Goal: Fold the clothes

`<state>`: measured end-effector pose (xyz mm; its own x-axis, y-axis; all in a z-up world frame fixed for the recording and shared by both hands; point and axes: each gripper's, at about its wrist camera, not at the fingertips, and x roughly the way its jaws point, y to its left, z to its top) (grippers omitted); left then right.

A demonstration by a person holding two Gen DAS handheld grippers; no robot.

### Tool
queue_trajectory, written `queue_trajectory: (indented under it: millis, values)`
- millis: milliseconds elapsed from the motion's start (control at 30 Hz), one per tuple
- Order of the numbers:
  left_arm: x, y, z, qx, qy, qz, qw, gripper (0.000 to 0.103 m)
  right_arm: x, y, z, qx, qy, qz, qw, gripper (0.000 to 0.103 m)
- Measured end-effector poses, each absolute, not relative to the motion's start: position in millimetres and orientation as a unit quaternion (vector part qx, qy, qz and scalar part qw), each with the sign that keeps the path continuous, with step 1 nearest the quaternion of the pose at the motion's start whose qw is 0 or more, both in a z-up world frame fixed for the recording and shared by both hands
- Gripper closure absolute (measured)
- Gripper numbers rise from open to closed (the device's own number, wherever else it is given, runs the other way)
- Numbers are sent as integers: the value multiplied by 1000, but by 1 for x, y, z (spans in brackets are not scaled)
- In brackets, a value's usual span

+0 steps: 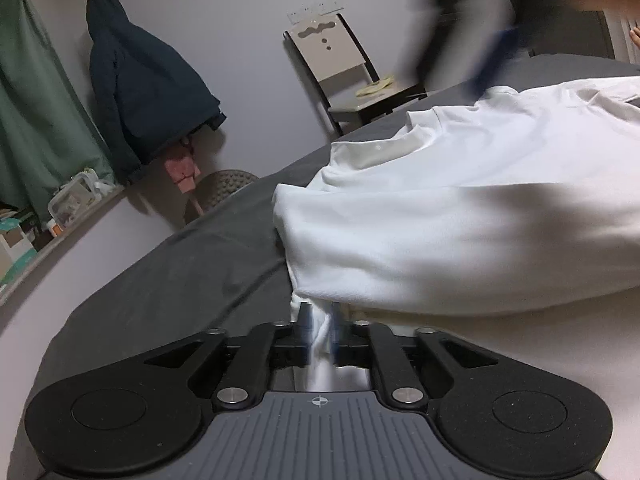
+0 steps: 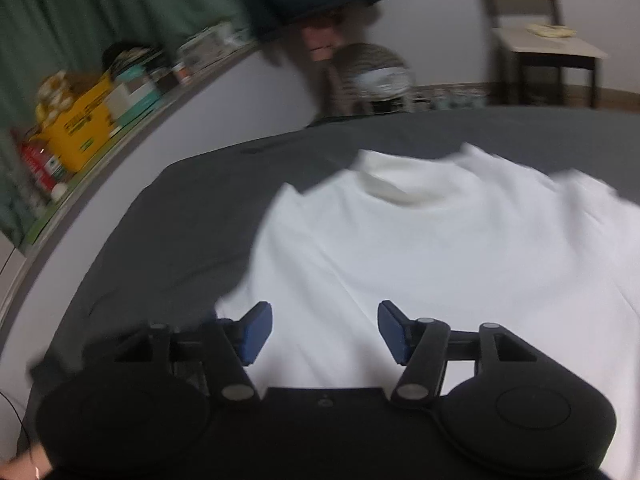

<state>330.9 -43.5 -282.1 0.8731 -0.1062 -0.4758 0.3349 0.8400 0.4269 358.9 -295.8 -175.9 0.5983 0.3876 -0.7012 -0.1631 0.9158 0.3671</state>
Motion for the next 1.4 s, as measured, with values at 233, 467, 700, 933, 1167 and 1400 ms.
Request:
queue_trajectory:
  millis: [233,467,700,933,1167,1400]
  values:
    - [337,-35,-284,246,201,-121,940,0,440,-252,-182,124,467,170,859,35]
    - [348,-39,-299,304,186,-72,931,0,453,-238,-192,114,509,151,840,35]
    - [363,-45,-305,334,176,-23,926,0,341,-272,-191,111,495,124,853,35]
    - [358,-38,-302,335,182,11,924,0,208,-329,-197,115,480,33,869,35]
    - [346,-42,-300,348,179,22,920,0,118,-445,-218,321,449,-132,823,39]
    - [321,-41,-296,359,166,-17,918,0,106,-459,-242,416,444,-89,789,40]
